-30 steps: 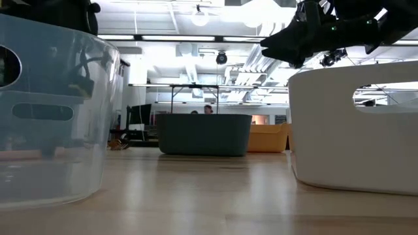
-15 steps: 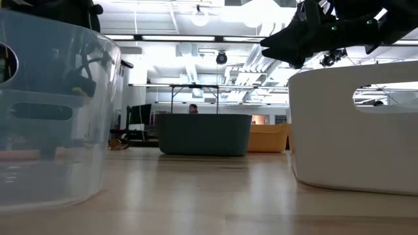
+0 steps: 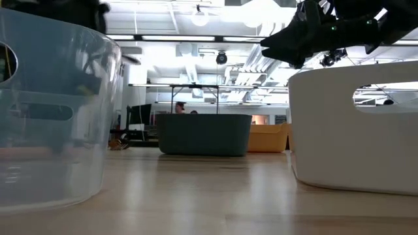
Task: Sort silverware by color (type)
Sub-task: Put the light orange fork into the yellow bin
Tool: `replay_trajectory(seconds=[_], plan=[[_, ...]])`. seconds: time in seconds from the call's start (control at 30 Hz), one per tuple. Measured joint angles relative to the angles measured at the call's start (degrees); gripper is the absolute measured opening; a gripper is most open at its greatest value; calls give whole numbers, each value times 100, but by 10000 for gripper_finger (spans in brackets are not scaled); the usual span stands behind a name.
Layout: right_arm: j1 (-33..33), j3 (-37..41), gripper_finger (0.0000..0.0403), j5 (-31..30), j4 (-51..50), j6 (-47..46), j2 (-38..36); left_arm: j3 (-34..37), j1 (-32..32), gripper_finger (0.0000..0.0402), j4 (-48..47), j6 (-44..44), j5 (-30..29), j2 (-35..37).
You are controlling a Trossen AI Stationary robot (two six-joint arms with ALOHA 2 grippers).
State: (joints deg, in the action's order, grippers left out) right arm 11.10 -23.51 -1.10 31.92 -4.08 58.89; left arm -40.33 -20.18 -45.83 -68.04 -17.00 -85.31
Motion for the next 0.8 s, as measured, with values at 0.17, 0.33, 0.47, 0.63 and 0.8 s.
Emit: replay_trajectory(seconds=[0.17,0.33,0.47,0.63,0.8], plan=[[0,-2,201,-14,0,0,0,-475,61,64,-294,326,-258,12],[0,-2,201,-11,0,0,0,-1020,237,64,-608,930,-774,13],[2,-2,201,-11,0,0,0,-1462,510,64,-906,1568,-1490,13],[0,-4,201,-9,-18,2,0,-1815,949,64,-672,2573,-2695,180],[0,-4,201,-7,-187,77,0,-1722,1462,64,1221,4327,-2803,649]])
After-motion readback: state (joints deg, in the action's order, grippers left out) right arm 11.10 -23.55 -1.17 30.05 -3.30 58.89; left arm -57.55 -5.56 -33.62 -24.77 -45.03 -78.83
